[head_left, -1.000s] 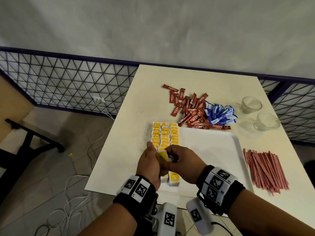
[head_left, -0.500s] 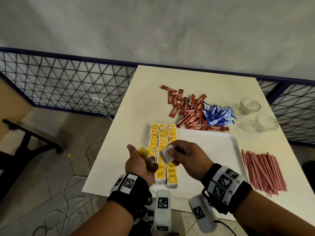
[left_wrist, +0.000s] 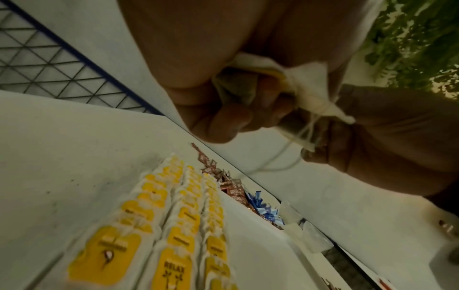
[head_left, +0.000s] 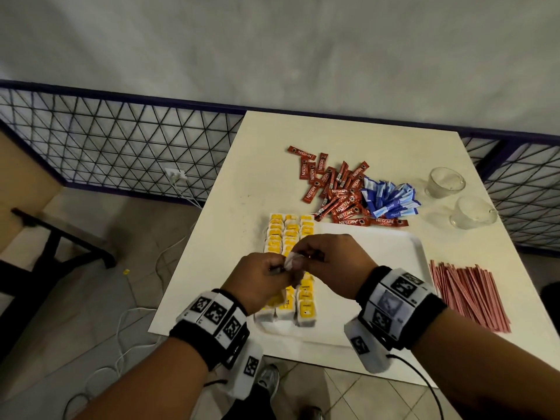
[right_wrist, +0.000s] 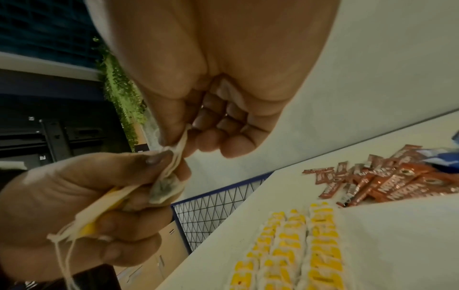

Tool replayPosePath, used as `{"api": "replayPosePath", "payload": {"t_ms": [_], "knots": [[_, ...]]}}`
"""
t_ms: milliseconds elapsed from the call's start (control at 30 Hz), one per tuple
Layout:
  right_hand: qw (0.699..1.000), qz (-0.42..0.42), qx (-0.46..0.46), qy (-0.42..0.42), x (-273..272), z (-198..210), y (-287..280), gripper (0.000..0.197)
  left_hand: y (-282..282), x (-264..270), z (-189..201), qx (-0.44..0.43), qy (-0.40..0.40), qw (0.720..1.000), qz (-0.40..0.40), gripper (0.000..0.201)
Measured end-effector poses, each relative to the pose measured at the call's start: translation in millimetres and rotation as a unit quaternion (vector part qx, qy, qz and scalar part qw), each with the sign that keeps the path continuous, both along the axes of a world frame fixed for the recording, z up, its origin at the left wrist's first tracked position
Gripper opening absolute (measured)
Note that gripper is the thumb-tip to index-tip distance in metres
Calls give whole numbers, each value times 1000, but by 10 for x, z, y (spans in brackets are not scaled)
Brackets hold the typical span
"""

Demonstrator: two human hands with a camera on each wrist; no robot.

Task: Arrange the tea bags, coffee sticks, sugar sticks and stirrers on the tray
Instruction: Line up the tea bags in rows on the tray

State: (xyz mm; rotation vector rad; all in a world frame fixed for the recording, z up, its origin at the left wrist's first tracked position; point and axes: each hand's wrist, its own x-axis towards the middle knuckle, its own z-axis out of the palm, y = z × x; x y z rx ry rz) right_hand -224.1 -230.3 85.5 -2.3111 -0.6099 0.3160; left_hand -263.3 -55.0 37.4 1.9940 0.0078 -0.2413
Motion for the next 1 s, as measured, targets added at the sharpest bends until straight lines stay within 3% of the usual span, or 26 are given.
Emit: {"api": "replayPosePath", "payload": {"t_ms": [133,267,400,633,1000], "knots": [[999,18,-39,6,-28,-88,-30,13,-26,-109,-74,24,22,999,-5,52],[995,56,-82,11,-62,-158,-46,17,-96,-190,-148,90,42,995,3,40],[984,85,-149,46,-120,-389,-82,21,-221,-280,-296,158,86,983,-43,19],[967,68,-214,117,-240,-759,-120,20,-385,-446,-700,225,142,962,-55,29],[955,66,-269,105,-276,-953,-101,20,-430,-471,-882,314,140,935,-82,25]]}}
